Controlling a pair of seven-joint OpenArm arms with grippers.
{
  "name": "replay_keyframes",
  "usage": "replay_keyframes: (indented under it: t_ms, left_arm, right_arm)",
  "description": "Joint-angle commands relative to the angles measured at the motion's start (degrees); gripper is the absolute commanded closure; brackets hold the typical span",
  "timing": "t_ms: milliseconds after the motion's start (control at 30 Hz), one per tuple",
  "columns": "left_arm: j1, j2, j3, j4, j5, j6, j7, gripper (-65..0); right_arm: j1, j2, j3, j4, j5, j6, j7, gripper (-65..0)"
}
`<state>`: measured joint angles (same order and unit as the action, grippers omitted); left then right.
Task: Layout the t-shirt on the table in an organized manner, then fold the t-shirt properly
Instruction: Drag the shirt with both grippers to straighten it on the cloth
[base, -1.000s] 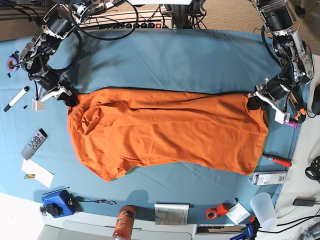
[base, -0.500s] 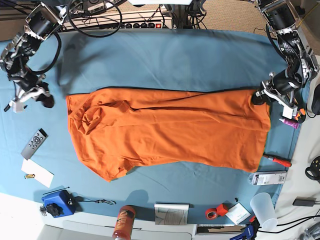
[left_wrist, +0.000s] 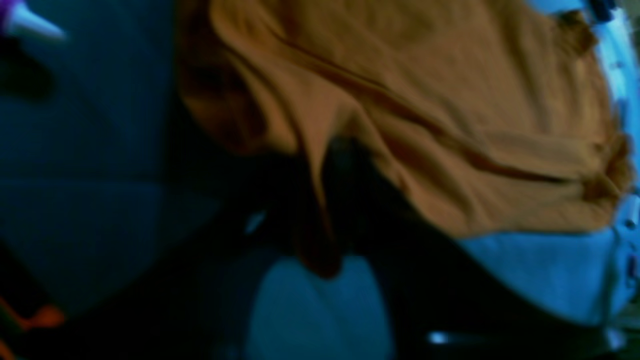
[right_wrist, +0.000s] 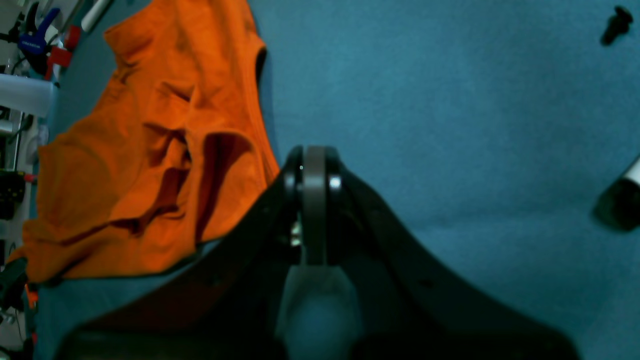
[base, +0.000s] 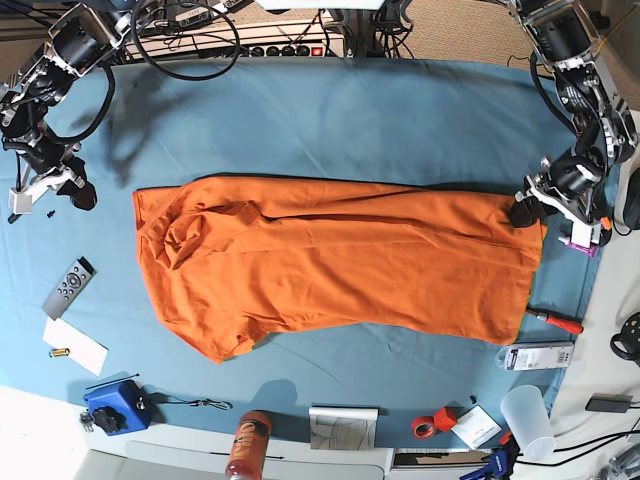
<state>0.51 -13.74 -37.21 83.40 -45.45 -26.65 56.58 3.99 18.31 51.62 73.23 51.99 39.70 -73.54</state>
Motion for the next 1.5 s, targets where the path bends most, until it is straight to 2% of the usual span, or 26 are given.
replay_keyframes:
  t_ms: [0, 67, 167, 200, 267, 333, 467, 567, 700, 867, 967, 1000, 1067, 1100, 1133, 1200, 1233, 1400, 1467]
  left_arm:
    - [-1.29, -1.05, -0.07, 1.09, 0.17, -0.20, -1.64, -19.0]
    - [-1.62, -1.05, -0.04, 1.09, 1.86, -0.20, -1.62, -24.3]
    - [-1.60, -1.03, -0.04, 1.07, 1.81, -0.20, -1.55, -24.7]
    - [-1.49, -1.05, -0.07, 1.07, 1.81, -0.20, -1.53, -24.7]
    - [-1.42, -1.05, -0.07, 1.07, 2.03, -0.20, -1.09, -24.7]
    - [-1.44, -1.07, -0.07, 1.07, 2.49, -0.17, 0.09, -24.7]
    - [-1.38, -1.66, -0.07, 1.07, 3.48, -0.09, 1.16, -24.7]
    - [-1.33, -3.54, -0.07, 1.07, 3.26, 1.97, 1.46, -24.7]
    - [-1.31, -6.36, -0.07, 1.07, 3.26, 1.99, 1.53, -24.7]
    - [-1.33, -8.15, -0.07, 1.07, 3.19, 1.99, 2.14, -24.6]
    - [-1.31, -8.17, -0.07, 1.07, 3.23, 1.99, 2.12, -24.5]
    - [-1.33, -8.17, -0.07, 1.07, 3.23, 1.99, 2.12, -24.5]
    - [-1.31, -8.17, -0.07, 1.07, 3.23, 1.99, 2.14, -23.6]
    - [-1.31, -8.17, -0.07, 1.07, 3.26, 2.01, 2.21, -20.7]
    - [-1.31, -8.17, -0.07, 1.07, 3.23, 2.01, 2.69, -16.0]
    - [-1.31, -8.17, -0.07, 1.07, 2.99, 1.99, 4.26, -2.7]
    - [-1.31, -8.17, -0.07, 1.07, 2.56, 1.99, 5.20, 0.0]
    - [-1.31, -8.20, -0.07, 1.07, 0.66, 2.03, 7.74, 0.0]
    - [-1.31, -8.20, -0.07, 1.07, 0.63, 3.08, 8.26, 0.0]
  right_arm:
    - [0.76, 1.22, -0.52, 1.01, 1.55, 0.30, 0.52, 0.0]
    - [0.76, 1.25, -1.90, 1.01, 1.55, 0.30, -0.11, 0.0]
    - [0.76, 1.25, -4.83, 1.01, 1.55, 0.30, -1.03, 0.0]
    - [0.76, 1.22, -5.97, 1.01, 1.55, 0.30, -1.55, -2.6]
    - [0.76, 1.22, -8.41, 1.01, 1.53, 0.30, -2.38, -14.0]
    - [0.74, 1.22, -10.84, 1.01, 1.51, 0.30, -3.26, -18.9]
    - [0.39, 0.63, -14.78, 1.01, 1.33, 0.30, -2.91, -18.9]
    - [0.26, -2.23, -14.60, 1.01, -1.25, 0.30, -0.72, -18.9]
    - [0.13, -6.62, -13.22, 1.01, -6.69, 0.30, 3.80, -18.9]
    - [0.17, -9.62, -13.33, 1.01, -8.63, 0.30, 5.73, -18.9]
    - [0.15, -9.88, -13.31, 1.01, -9.86, 0.30, 6.29, -18.0]
    - [0.15, -9.86, -13.31, 1.01, -9.86, 0.30, 6.19, -14.6]
    - [0.15, -9.70, -13.29, 1.01, -9.86, 0.30, 5.79, -2.2]
    - [0.15, -9.64, -13.25, 1.01, -9.86, 0.30, 5.55, 0.0]
    - [0.15, -9.42, -13.25, 1.01, -9.86, 0.30, 5.42, 0.0]
    - [0.15, -8.74, -13.25, 1.01, -9.84, 0.30, 5.38, 0.0]
    - [0.15, -8.37, -13.25, 1.01, -9.84, 0.30, 5.40, 0.0]
    - [0.17, -5.77, -12.72, 1.03, -9.79, 0.30, 5.42, 0.0]
    - [0.17, -4.90, -11.15, 1.05, -9.14, 0.30, 5.44, 0.0]
